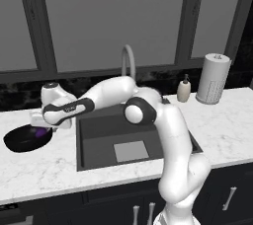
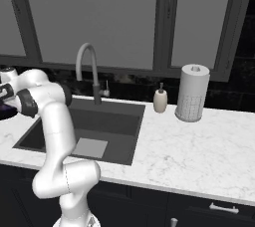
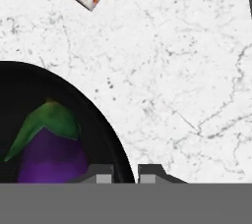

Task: Pick the eggplant from the sink and place it in the bowl. Then pick the bowl and place it in the microwave. Then close the microwave door and press the start button.

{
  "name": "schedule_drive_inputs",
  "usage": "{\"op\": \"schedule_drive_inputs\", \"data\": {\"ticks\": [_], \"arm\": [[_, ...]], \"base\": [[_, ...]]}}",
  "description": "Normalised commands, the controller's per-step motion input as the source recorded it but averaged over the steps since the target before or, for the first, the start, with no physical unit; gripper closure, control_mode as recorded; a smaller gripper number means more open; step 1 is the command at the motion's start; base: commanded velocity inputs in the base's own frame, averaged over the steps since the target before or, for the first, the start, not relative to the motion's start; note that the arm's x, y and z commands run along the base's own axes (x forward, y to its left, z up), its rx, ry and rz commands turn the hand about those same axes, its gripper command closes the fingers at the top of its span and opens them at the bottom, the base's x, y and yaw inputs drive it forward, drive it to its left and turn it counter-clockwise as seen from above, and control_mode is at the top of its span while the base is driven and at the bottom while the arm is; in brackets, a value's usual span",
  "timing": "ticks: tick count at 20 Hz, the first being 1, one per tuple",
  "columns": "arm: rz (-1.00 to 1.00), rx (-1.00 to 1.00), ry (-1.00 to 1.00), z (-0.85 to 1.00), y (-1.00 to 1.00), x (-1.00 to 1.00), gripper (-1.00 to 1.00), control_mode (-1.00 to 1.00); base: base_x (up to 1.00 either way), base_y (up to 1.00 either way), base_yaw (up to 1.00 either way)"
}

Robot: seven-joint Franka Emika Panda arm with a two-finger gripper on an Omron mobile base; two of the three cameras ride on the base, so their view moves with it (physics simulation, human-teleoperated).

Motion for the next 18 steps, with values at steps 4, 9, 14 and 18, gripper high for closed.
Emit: {"op": "schedule_drive_inputs", "data": {"ticks": [4, 9, 14, 18], "arm": [[-0.17, 0.04, -0.14, 0.57, -0.13, -0.24, 1.0, -1.0], [-0.21, 0.01, -0.04, 0.56, -0.11, -0.3, 1.0, -1.0], [-0.26, 0.04, 0.0, 0.52, -0.3, -0.36, 1.0, -1.0], [-0.32, 0.06, 0.0, 0.58, -0.34, -0.53, 1.0, -1.0]], "base": [[0.0, 0.0, 0.0], [0.0, 0.0, 0.0], [0.0, 0.0, 0.0], [0.0, 0.0, 0.0]]}}
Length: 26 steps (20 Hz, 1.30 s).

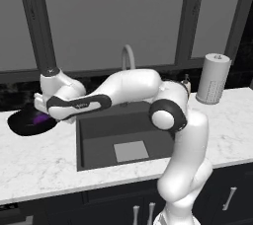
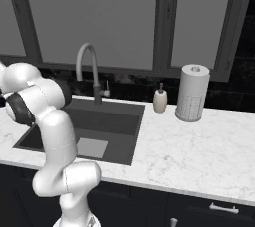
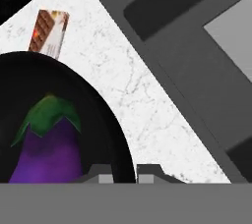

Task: Pick the eggplant from the sink and place it in the bowl. Then pick the bowl and place it in the microwave. Then close the microwave door and press the start button.

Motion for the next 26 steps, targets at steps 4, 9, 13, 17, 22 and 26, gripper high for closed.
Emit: {"op": "schedule_drive_inputs", "data": {"ticks": [4, 9, 13, 17, 22, 26], "arm": [[-0.31, 0.11, 0.0, 0.66, -0.52, -0.73, 1.0, -1.0], [-0.31, 0.09, 0.0, 0.65, -0.63, -0.84, 1.0, -1.0], [-0.31, 0.08, 0.0, 0.66, -0.86, -0.82, 1.0, -1.0], [-0.26, 0.05, 0.0, 0.63, -0.96, -0.83, 1.0, -1.0], [-0.24, 0.03, 0.0, 0.55, -0.97, -0.79, 1.0, -1.0], [-0.23, 0.0, 0.0, 0.57, -0.96, -0.71, 1.0, -1.0]], "base": [[0.0, 0.0, 0.0], [0.0, 0.0, 0.0], [0.0, 0.0, 0.0], [0.0, 0.0, 0.0], [0.0, 0.0, 0.0], [0.0, 0.0, 0.0]]}}
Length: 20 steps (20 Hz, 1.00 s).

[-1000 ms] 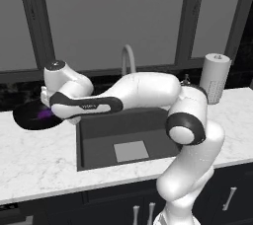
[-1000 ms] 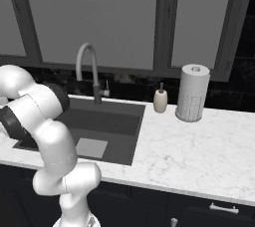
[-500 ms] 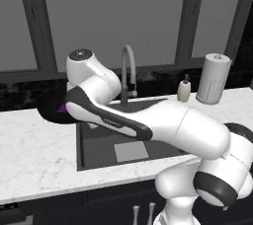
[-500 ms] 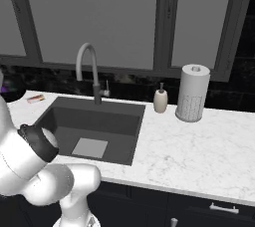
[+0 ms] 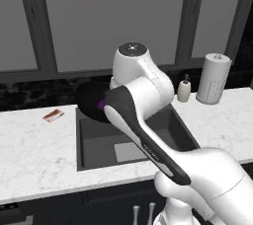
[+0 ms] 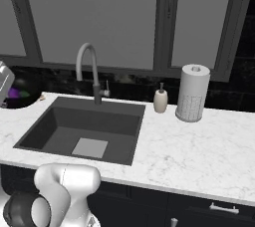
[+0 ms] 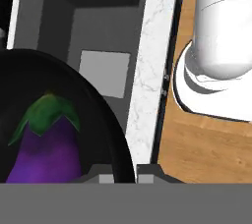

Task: Pick the eggplant from the sink and place it in the bowl. Then pick the bowl and place it in the microwave. Then close the microwave door and press the start button.

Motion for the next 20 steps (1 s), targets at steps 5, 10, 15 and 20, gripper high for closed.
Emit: {"op": "schedule_drive_inputs", "data": {"ticks": [5, 10, 15, 20], "arm": [[-0.23, 0.0, 0.0, 0.54, -0.93, -0.52, 1.0, -1.0], [-0.28, 0.0, 0.06, 0.48, -0.89, -0.28, 1.0, -1.0], [-0.3, -0.03, 0.18, 0.4, -0.76, -0.15, 1.0, -1.0], [-0.29, -0.21, 0.02, 0.12, -0.42, -0.19, 1.0, -1.0]], "base": [[0.0, 0.0, 0.0], [0.0, 0.0, 0.0], [0.0, 0.0, 0.0], [0.0, 0.0, 0.0]]}}
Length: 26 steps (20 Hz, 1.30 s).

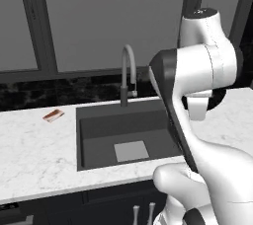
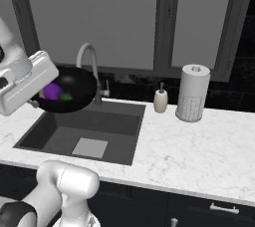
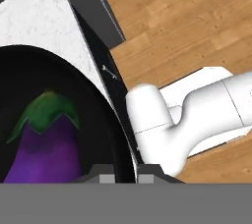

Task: Pick the eggplant from the sink and place it in the bowl. Then pick the bowl and place it in the microwave. Then close the microwave door and press the start button.

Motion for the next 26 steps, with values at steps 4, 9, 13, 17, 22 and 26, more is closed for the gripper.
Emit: {"op": "schedule_drive_inputs", "data": {"ticks": [4, 9, 13, 17, 22, 26], "arm": [[-0.18, -0.26, -0.01, -0.01, -0.29, 0.0, 1.0, -1.0], [0.01, -0.05, -0.01, -0.08, -0.48, 0.0, 1.0, -1.0], [0.16, 0.0, -0.17, 0.05, -0.05, -0.14, 1.0, -1.0], [0.2, 0.0, -0.27, 0.0, -0.01, -0.04, 1.0, -1.0], [0.14, 0.0, -0.17, 0.0, 0.0, 0.0, 1.0, -1.0], [0.06, -0.02, -0.14, 0.0, 0.09, 0.0, 1.0, -1.0]], "base": [[0.0, 0.0, 0.0], [0.0, 0.0, 0.0], [0.0, 0.0, 0.0], [0.0, 0.0, 0.0], [0.0, 0.0, 0.0], [0.0, 0.0, 0.0]]}}
